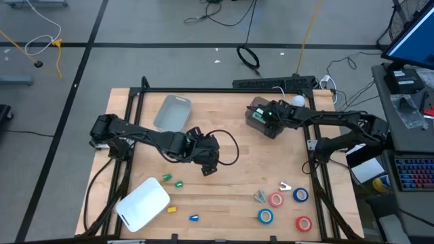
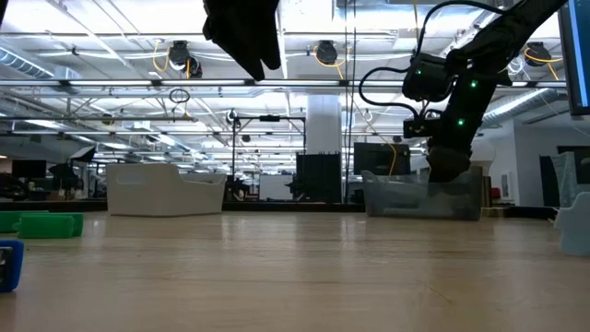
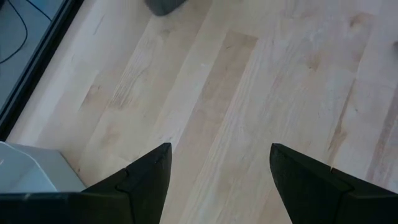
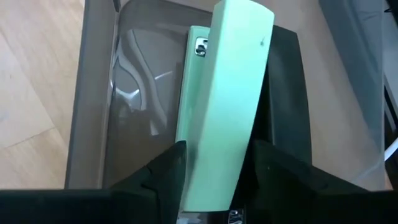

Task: Pick and place Stapler, Stapler remover, tape
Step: Put the light green stapler into the black bin, then put the bottom dark green stapler into the black bin

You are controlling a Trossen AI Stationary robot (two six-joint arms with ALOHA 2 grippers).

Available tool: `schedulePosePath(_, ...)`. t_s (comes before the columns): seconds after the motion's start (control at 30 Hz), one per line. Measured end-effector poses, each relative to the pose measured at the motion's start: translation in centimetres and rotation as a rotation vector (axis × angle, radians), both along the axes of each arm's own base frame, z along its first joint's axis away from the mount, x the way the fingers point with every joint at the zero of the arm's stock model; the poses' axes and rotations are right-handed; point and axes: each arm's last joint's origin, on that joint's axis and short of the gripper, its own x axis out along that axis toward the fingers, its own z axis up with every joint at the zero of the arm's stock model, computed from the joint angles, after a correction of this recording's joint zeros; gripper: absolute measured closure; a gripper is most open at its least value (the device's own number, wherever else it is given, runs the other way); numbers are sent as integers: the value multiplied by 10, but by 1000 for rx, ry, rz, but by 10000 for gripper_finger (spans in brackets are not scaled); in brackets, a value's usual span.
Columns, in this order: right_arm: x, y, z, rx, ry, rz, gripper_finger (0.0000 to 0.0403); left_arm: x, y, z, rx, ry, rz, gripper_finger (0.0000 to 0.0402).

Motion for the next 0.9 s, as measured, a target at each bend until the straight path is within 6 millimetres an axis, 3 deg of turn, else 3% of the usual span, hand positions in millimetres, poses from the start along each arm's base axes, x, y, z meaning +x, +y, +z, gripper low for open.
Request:
schedulePosePath(0.23, -2, 1, 11, -38, -48, 4, 237, 0, 0, 0, 0, 0, 0, 131)
schedulePosePath(0.57, -23, 16, 57, -128, -276, -15, 254, 0, 0, 0, 0, 1, 0, 131)
schedulePosePath(0.77, -41, 39, 88, -58, -555, 11, 305, -1, 0, 0, -5, 9, -4, 131)
schedulePosePath(0.9, -54, 52, 99, -28, -649, 15, 350, -1, 0, -1, -16, 15, -11, 131)
